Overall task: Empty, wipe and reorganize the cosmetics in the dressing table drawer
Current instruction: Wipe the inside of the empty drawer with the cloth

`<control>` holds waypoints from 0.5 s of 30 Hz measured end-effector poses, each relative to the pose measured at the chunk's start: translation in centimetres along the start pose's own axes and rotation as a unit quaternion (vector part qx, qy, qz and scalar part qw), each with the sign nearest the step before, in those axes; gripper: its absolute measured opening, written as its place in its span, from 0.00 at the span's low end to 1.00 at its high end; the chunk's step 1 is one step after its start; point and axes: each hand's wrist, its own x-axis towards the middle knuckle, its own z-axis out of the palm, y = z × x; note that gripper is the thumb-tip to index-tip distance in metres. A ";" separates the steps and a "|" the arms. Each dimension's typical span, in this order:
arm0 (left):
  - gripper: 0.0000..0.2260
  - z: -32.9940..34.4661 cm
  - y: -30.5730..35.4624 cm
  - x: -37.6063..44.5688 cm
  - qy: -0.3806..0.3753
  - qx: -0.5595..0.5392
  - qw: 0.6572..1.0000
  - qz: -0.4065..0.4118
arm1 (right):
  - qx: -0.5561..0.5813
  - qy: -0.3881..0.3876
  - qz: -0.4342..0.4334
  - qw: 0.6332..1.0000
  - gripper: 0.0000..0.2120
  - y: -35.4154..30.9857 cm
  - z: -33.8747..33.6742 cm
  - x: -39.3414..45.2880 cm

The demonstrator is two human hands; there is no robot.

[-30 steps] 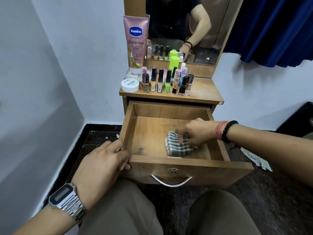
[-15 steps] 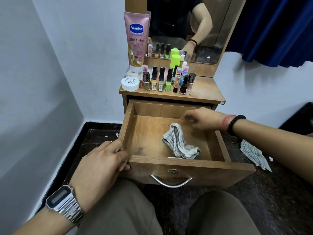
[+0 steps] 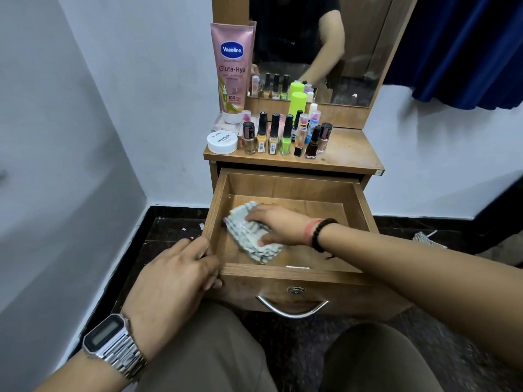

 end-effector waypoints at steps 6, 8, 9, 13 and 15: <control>0.22 0.0 0.1 -0.1 -0.003 0.001 1.000 -0.002 | 0.050 -0.011 -0.033 0.998 0.26 -3.5 0.5 1.0; 0.20 0.0 0.1 0.0 -0.006 0.003 1.000 -0.001 | 0.069 -0.018 -0.046 0.996 0.20 -4.1 0.7 0.3; 0.20 0.0 0.1 0.0 -0.008 0.004 1.000 -0.002 | 0.071 -0.022 -0.050 0.996 0.19 -4.4 0.8 0.3; 0.23 -0.1 0.1 0.1 -0.004 -0.005 1.000 0.003 | 0.062 -0.007 -0.029 0.998 0.15 -4.5 0.9 1.6; 0.24 0.0 0.0 0.1 0.005 -0.009 1.000 0.005 | 0.065 0.023 0.013 0.998 0.17 -4.0 0.8 2.7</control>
